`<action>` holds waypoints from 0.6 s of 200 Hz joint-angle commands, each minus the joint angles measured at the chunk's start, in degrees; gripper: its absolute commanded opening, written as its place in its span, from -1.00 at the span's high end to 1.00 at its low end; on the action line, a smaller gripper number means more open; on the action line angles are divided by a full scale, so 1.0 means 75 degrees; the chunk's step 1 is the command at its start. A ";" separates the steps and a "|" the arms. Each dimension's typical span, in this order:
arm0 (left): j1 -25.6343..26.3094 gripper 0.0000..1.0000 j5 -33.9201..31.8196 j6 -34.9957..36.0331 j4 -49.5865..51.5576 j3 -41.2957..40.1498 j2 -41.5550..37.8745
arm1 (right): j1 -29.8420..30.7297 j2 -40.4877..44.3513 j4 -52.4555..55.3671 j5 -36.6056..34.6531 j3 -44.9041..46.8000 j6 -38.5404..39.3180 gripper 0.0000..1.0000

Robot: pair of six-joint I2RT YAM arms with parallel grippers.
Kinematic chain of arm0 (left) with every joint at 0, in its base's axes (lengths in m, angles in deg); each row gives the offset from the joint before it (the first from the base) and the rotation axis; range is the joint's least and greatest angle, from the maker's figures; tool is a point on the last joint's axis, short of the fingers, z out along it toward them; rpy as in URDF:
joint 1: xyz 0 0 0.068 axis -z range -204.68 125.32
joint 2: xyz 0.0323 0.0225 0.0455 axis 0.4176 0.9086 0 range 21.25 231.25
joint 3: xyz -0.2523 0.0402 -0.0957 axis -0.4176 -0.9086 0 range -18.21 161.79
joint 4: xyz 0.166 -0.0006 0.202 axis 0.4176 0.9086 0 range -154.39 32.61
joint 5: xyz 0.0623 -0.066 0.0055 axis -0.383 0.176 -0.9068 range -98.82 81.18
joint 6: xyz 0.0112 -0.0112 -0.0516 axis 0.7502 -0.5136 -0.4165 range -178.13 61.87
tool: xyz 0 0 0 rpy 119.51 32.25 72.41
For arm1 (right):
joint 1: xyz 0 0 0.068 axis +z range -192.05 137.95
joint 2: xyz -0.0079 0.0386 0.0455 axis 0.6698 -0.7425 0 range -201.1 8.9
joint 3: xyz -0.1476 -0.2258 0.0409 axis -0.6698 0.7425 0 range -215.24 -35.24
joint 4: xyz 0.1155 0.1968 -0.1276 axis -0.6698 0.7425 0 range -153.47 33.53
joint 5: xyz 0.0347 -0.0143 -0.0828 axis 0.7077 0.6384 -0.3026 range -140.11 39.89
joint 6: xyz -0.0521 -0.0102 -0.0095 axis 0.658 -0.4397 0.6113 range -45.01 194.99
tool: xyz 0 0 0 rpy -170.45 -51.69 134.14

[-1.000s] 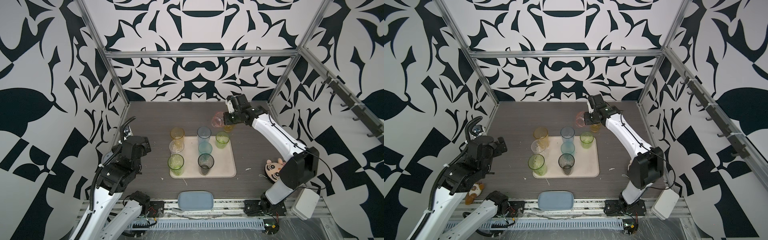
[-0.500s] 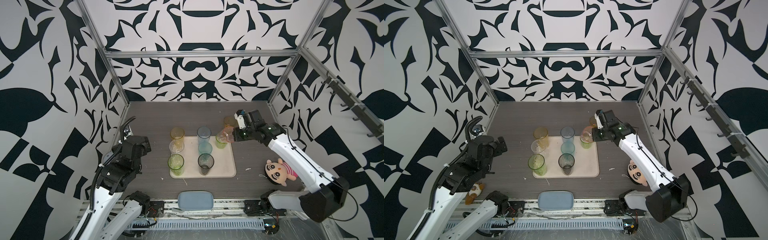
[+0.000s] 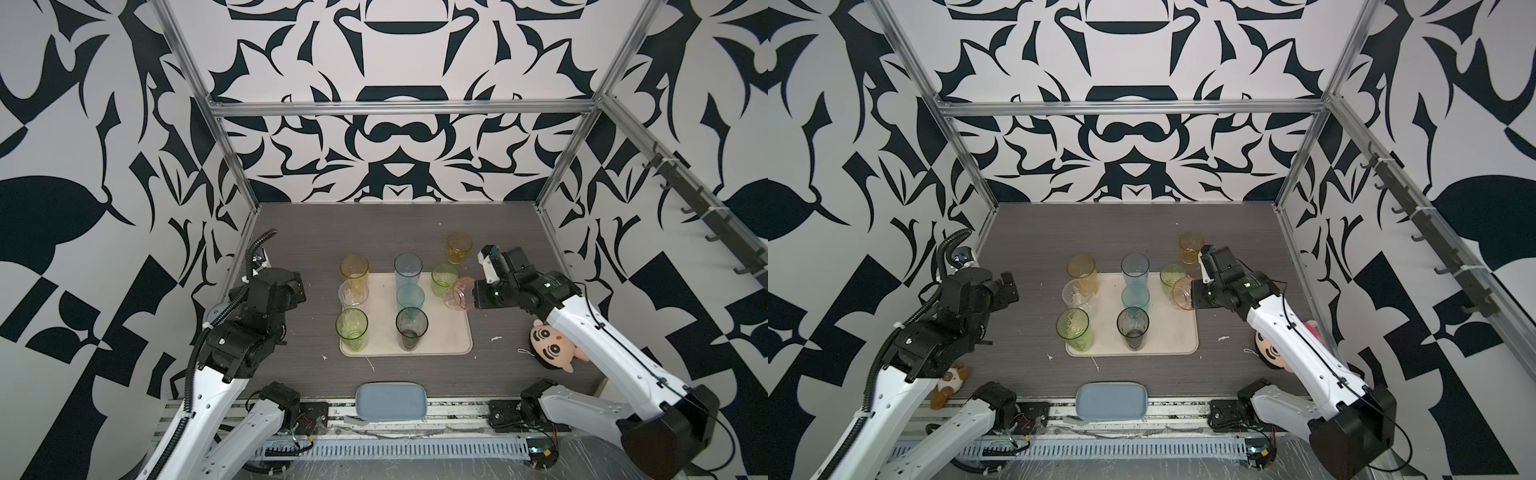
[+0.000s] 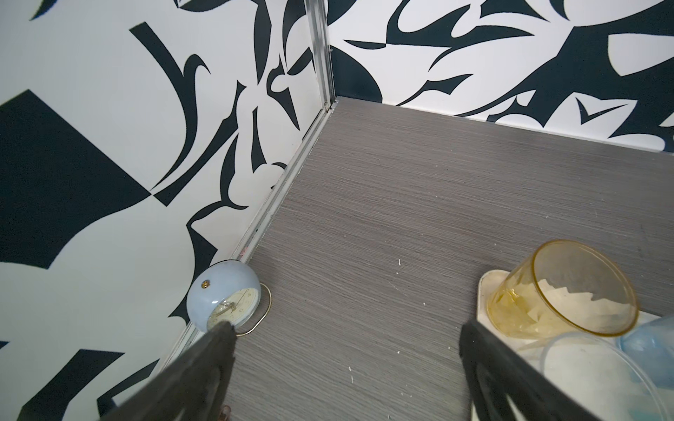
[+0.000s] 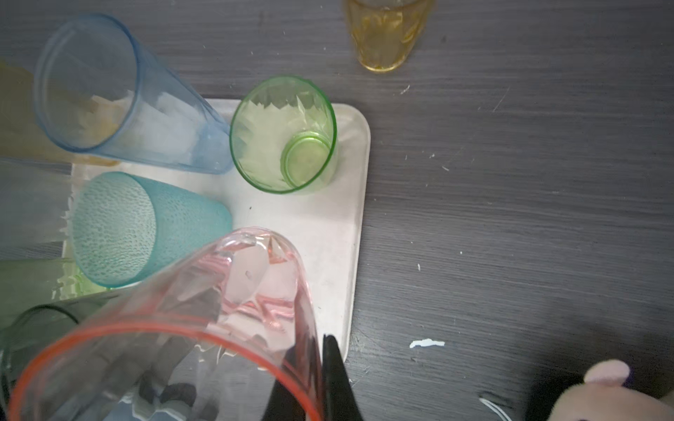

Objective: Place the glasses into the tray
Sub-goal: Place the glass on the tray.

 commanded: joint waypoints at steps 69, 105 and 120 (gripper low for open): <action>-0.0015 -0.99 0.0115 -0.0005 -0.0258 -0.0076 0.0324 | 0.0427 -0.0720 -0.0322 -0.0519 0.0606 -0.0401 1.00; -0.0021 -0.99 0.0260 -0.0028 -0.0258 -0.0076 0.0216 | 0.0434 -0.0882 -0.0592 -0.0552 0.0693 -0.0443 1.00; -0.0018 -0.99 0.0335 -0.0028 -0.0325 -0.0104 0.0155 | 0.0429 -0.1065 -0.0559 -0.0612 0.0599 -0.0486 1.00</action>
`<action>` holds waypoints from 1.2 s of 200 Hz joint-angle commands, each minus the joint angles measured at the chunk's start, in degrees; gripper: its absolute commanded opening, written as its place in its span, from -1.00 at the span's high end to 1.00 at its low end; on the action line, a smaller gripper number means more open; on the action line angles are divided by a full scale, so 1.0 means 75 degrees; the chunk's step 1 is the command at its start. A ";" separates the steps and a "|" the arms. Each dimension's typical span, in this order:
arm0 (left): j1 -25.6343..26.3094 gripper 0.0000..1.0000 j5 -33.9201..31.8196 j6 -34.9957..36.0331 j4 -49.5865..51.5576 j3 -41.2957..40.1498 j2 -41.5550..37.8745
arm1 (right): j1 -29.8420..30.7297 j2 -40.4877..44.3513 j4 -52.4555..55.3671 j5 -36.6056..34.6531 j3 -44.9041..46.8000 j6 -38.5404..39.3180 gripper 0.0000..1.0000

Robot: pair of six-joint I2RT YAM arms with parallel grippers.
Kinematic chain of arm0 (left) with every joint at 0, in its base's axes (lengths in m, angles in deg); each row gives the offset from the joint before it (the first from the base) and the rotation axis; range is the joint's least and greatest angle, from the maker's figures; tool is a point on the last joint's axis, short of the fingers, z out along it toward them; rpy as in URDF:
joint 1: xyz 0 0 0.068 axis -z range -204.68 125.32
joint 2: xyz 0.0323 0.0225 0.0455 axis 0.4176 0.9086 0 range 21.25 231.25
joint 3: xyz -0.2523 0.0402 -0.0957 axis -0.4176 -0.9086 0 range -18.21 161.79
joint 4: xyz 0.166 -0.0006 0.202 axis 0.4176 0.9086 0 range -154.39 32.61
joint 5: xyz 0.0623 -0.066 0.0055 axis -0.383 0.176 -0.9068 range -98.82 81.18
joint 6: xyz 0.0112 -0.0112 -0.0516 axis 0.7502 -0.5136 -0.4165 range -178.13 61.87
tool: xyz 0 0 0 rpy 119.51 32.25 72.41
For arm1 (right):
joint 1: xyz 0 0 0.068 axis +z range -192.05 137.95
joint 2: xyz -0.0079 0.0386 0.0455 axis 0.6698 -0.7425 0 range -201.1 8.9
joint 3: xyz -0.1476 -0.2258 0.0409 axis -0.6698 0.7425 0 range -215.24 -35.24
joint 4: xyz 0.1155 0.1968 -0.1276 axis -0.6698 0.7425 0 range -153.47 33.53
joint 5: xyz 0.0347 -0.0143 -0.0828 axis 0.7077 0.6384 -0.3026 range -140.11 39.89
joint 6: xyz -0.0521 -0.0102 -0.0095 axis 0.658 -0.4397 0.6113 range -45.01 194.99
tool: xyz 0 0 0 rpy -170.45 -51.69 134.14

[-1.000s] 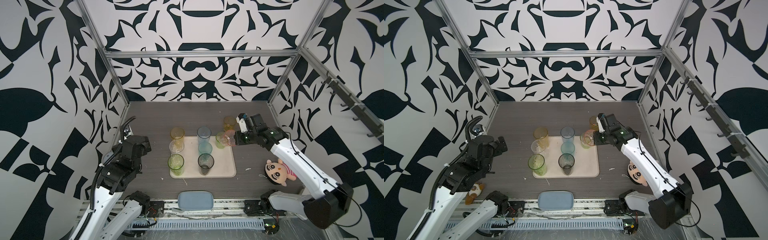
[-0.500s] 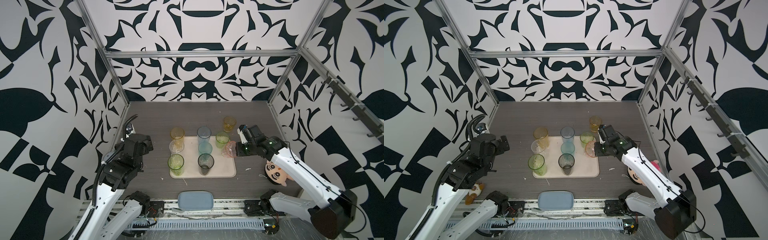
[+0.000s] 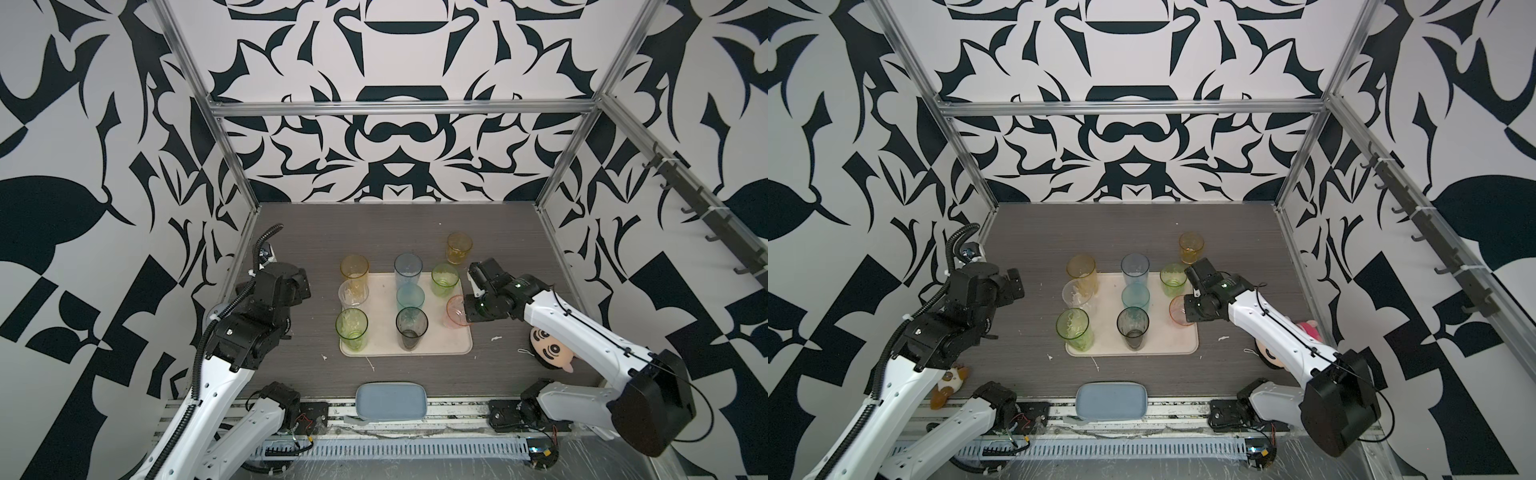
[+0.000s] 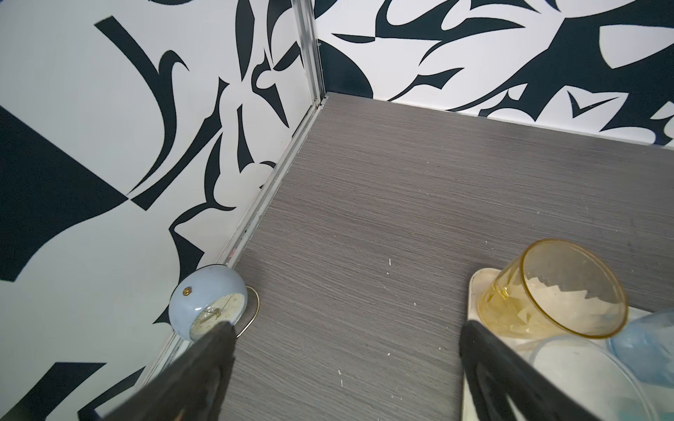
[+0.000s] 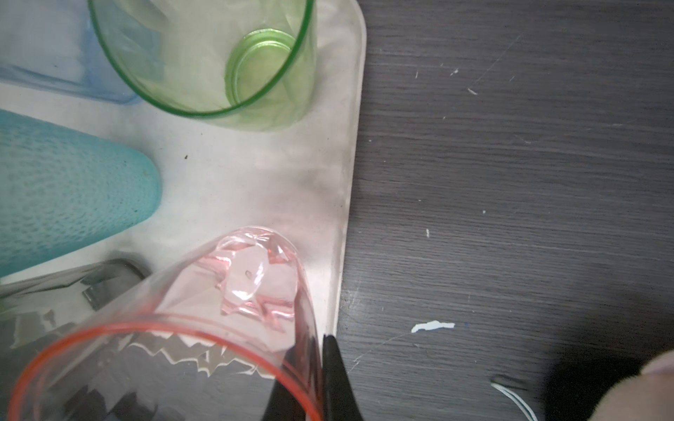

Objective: Place the glasses into the tray
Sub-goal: Place the glass on the tray.

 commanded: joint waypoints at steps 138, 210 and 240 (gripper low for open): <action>-0.0015 -0.99 0.0348 0.0045 -0.0105 -0.0031 -0.0070 | 0.0031 -0.1563 -0.0608 -0.0214 -0.0767 -0.0508 1.00; -0.0019 -0.99 0.0274 0.0060 -0.0111 -0.0047 -0.0064 | 0.0031 -0.2097 -0.0598 -0.0288 -0.1147 -0.0566 1.00; -0.0021 -0.99 0.0299 0.0060 -0.0108 -0.0047 -0.0082 | 0.0034 -0.2141 -0.0532 -0.0285 -0.1201 -0.0596 0.90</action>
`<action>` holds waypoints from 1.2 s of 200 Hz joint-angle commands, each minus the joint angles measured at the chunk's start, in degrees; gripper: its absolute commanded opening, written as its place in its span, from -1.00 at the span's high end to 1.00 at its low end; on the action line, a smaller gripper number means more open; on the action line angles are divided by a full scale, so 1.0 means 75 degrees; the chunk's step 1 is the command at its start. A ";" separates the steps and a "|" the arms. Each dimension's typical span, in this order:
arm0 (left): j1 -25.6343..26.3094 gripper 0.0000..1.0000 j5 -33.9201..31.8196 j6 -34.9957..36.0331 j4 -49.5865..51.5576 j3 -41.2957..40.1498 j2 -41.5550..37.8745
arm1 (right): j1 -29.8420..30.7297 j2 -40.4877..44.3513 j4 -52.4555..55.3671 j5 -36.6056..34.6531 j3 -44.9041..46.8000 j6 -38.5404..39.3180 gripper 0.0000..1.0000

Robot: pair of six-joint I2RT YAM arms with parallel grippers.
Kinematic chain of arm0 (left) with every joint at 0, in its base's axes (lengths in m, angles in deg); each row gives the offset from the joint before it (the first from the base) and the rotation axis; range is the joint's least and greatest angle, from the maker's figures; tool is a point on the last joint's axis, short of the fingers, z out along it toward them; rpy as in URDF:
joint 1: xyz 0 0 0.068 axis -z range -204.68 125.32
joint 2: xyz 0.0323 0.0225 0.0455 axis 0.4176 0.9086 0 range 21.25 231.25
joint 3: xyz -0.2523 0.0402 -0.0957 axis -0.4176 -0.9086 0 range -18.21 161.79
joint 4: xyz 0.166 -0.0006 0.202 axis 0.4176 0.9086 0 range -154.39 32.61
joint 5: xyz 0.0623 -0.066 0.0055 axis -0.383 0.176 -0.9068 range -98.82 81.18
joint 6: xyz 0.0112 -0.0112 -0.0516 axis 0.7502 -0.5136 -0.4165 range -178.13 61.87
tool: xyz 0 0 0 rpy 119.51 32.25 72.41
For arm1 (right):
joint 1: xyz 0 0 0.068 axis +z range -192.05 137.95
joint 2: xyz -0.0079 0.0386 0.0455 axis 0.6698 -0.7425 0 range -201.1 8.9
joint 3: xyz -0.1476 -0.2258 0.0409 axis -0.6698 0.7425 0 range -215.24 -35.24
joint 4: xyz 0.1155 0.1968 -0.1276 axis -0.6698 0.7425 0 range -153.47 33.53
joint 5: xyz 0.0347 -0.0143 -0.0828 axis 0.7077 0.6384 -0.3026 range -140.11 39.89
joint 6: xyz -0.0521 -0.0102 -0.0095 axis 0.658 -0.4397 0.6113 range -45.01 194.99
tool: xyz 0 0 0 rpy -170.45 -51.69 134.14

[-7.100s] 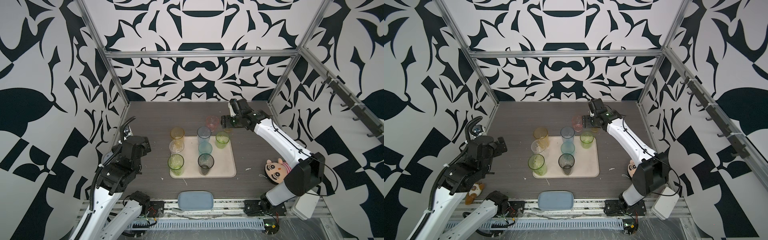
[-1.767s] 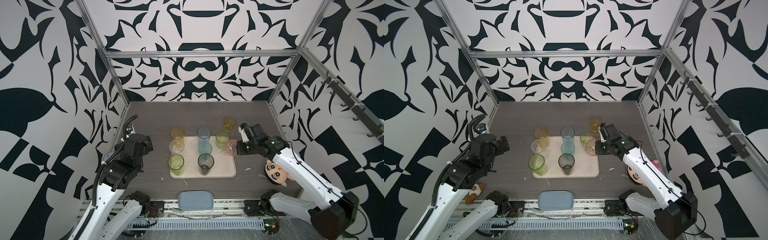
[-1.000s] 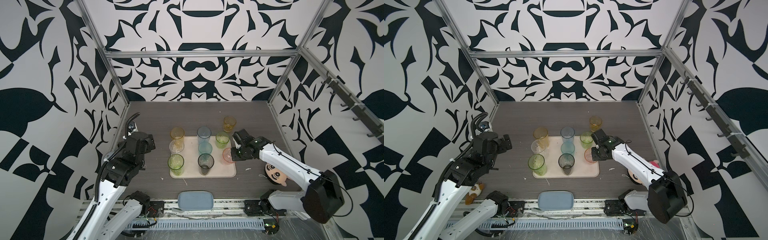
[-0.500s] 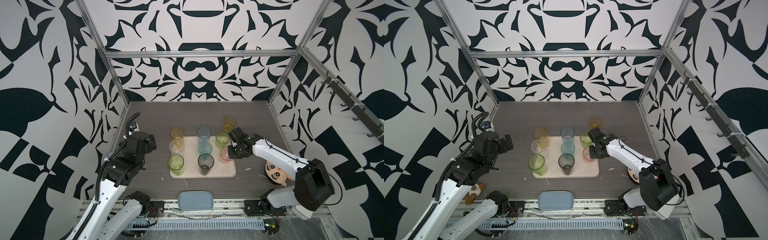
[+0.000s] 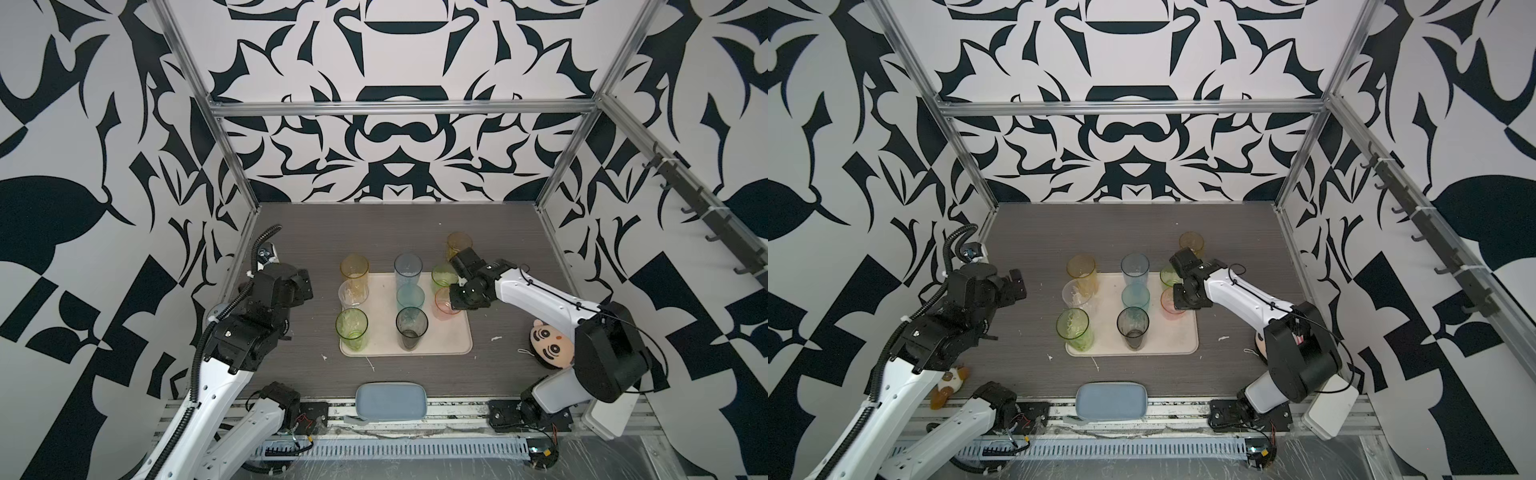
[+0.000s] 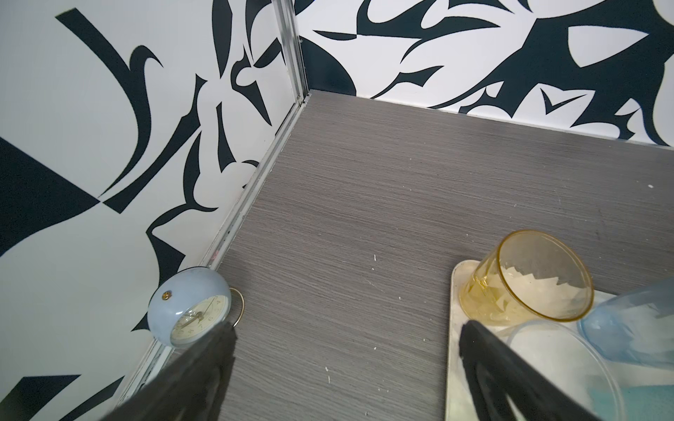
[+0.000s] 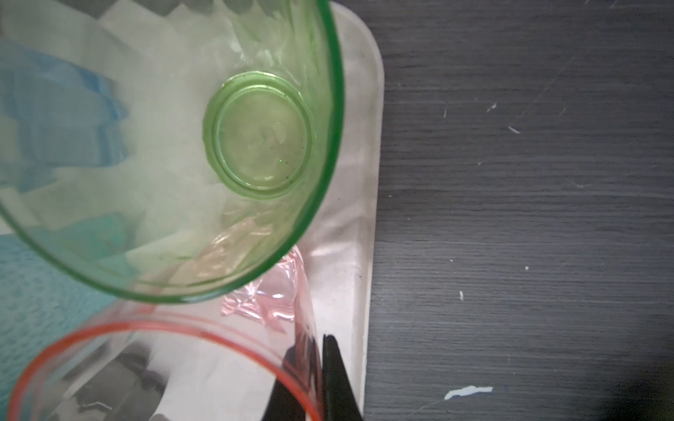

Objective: Place the glasses into the tray
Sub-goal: Place the glass on the tray.

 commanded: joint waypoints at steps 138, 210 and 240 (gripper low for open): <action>-0.0015 -0.99 -0.0092 -0.0028 -0.0028 -0.0062 -0.0144 | -0.0023 0.0557 0.0799 -0.0232 -0.1096 0.0193 0.47; -0.0019 -0.99 -0.0110 -0.0028 -0.0028 -0.0082 -0.0170 | -0.0645 0.0834 0.0896 -0.0727 -0.2046 0.0891 0.45; -0.0011 -0.99 -0.0154 -0.0028 -0.0017 -0.0069 -0.0158 | -0.1242 0.0715 0.0351 -0.0791 -0.2217 0.1179 0.34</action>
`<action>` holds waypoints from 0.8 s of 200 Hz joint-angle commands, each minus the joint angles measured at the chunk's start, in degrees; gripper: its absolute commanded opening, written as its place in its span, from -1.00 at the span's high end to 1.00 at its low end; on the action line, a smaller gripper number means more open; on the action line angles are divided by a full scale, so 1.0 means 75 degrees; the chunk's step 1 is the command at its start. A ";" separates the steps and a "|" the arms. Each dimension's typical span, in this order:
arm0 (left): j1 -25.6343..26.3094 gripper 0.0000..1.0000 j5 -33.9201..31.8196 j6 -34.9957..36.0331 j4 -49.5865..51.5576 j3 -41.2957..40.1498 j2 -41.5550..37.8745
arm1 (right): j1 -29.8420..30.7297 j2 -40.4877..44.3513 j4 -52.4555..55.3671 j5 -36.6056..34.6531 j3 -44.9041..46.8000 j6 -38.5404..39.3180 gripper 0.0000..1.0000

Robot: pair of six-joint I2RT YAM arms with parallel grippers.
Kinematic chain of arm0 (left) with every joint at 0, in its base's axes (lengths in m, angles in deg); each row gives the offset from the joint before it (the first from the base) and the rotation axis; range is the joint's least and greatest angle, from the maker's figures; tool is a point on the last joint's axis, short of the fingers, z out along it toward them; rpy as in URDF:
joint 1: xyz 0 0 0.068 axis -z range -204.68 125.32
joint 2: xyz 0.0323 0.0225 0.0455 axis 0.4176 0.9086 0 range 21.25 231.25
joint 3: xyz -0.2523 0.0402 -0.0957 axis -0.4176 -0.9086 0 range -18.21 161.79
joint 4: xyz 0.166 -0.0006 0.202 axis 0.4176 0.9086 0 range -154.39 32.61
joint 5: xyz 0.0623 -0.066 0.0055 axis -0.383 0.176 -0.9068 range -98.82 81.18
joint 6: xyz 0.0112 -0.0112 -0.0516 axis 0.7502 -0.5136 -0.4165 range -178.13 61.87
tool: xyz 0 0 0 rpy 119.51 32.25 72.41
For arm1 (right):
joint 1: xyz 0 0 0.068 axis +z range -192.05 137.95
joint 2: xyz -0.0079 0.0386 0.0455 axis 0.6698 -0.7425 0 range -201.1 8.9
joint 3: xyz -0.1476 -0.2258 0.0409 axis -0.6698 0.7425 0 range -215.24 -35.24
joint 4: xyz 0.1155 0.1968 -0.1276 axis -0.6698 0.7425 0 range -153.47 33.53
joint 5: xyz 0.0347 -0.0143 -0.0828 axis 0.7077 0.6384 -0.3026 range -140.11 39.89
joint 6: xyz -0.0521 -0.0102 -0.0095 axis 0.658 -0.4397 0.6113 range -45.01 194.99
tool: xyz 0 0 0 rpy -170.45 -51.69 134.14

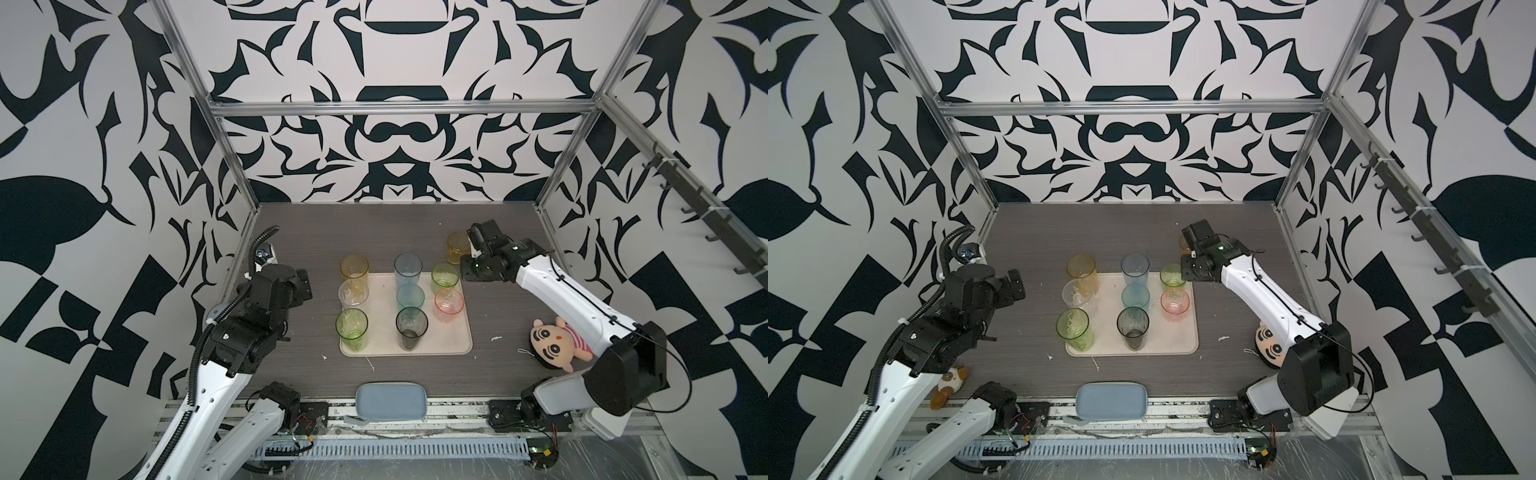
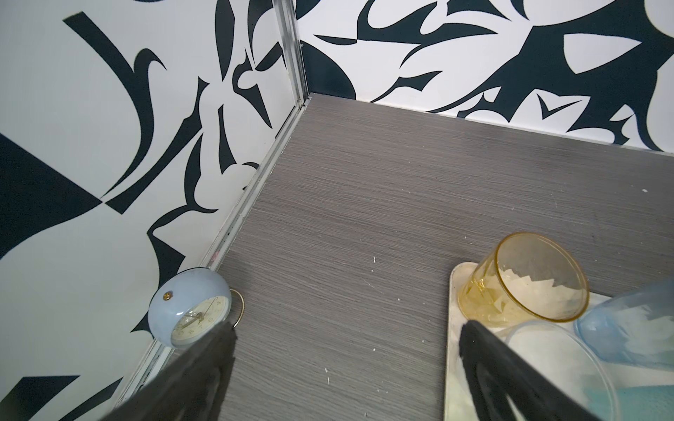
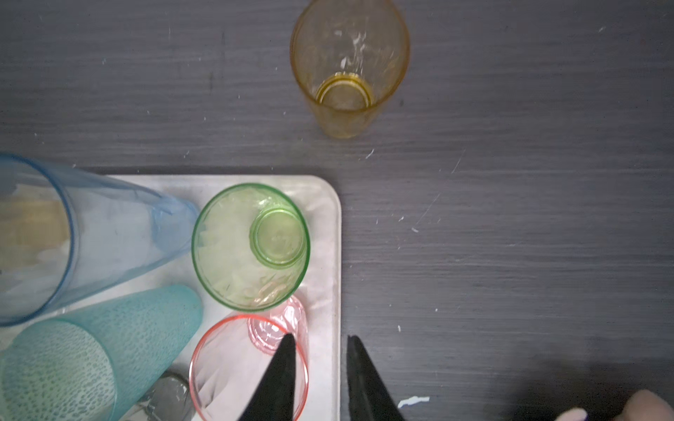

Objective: Place the glasses into the tray
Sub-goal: Place the glass on the tray, then pick up the glass from the top-right of the table.

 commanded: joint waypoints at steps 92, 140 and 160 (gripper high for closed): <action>-0.0019 -0.99 -0.0394 -0.0084 0.0065 -0.0081 -0.0044 | -0.2034 -0.1469 -0.1968 0.1519 -0.0960 0.0446 0.21; -0.0020 -0.99 -0.0462 -0.0092 0.0078 -0.0077 -0.0010 | -0.2176 -0.2515 -0.2018 0.1744 -0.1553 0.0402 0.17; -0.0017 -0.99 -0.0513 -0.0107 0.0100 -0.0053 0.0043 | -0.2176 -0.2870 -0.1983 0.1769 -0.1763 0.0348 0.15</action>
